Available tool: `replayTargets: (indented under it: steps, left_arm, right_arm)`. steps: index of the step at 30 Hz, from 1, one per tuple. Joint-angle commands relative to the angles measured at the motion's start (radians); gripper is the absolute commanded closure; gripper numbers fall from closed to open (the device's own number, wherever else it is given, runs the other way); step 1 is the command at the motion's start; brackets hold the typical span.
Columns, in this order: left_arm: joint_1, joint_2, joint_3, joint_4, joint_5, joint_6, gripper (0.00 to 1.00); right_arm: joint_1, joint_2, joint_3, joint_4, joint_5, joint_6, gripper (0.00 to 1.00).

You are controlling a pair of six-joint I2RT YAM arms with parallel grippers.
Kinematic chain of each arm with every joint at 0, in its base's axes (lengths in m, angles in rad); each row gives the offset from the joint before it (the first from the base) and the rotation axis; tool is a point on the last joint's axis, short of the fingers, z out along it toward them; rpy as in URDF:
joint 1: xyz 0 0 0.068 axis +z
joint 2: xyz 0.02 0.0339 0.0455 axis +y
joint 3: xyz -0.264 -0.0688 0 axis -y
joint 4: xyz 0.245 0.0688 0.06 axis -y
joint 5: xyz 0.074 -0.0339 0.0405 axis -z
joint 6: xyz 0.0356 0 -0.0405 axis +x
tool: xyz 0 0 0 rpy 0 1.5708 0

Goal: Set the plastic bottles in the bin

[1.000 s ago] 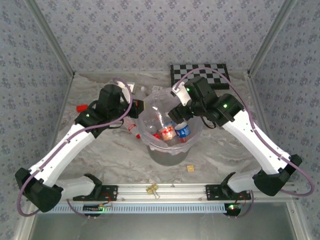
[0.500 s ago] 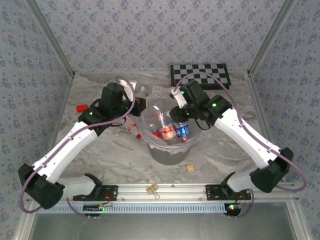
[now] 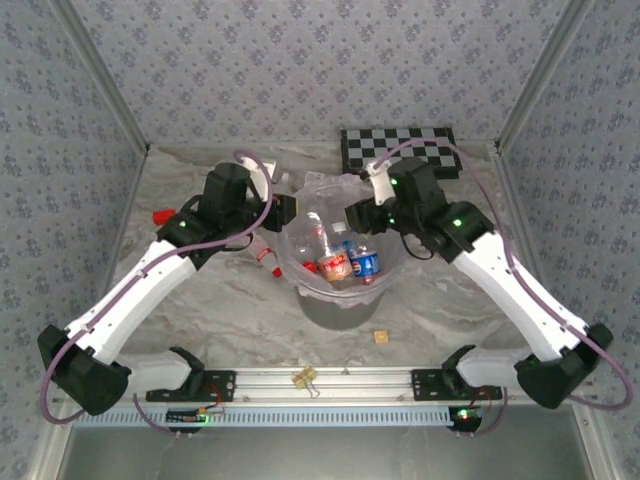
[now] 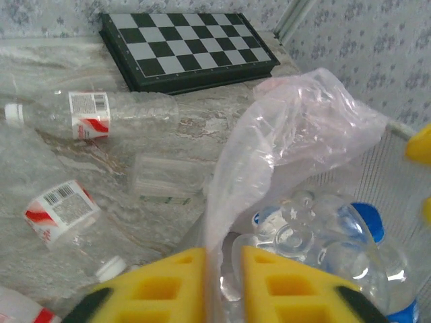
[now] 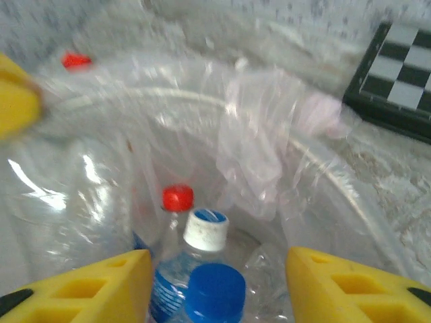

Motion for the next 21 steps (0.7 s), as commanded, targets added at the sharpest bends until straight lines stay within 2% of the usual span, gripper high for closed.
replayTargets:
  steps: [1, 4, 6, 8, 10, 12, 17, 21]
  left_arm:
    - [-0.007, -0.049, 0.056, -0.023, 0.013, 0.023, 0.58]
    - [-0.004, -0.083, 0.094, -0.052, 0.004, 0.040, 0.39]
    - [-0.001, -0.100, 0.127, -0.093, -0.007, 0.061, 0.22]
    - [0.010, -0.118, 0.152, -0.155, -0.041, 0.083, 0.11]
    - [0.033, -0.149, 0.150, -0.208, -0.085, 0.089, 0.06]
    - [0.079, -0.196, 0.103, -0.227, -0.101, 0.068, 0.04]
    - [0.225, -0.269, -0.089, -0.162, -0.004, -0.083, 0.03]
    - [0.305, -0.246, -0.237, -0.064, 0.005, -0.212, 0.03]
  right_arm:
    - [-0.028, -0.067, -0.078, 0.140, -0.072, 0.013, 0.39]
    - [-0.053, -0.109, -0.140, 0.208, -0.089, 0.044, 0.34]
    - [-0.072, -0.125, -0.160, 0.237, -0.093, 0.060, 0.29]
    - [-0.089, -0.143, -0.179, 0.278, -0.122, 0.064, 0.20]
    - [-0.096, -0.168, -0.217, 0.328, -0.144, 0.068, 0.12]
    - [-0.098, -0.190, -0.238, 0.359, -0.143, 0.066, 0.08]
    - [-0.132, -0.195, -0.251, 0.341, -0.140, 0.069, 0.02]
    - [-0.152, -0.214, -0.265, 0.332, -0.131, 0.076, 0.00]
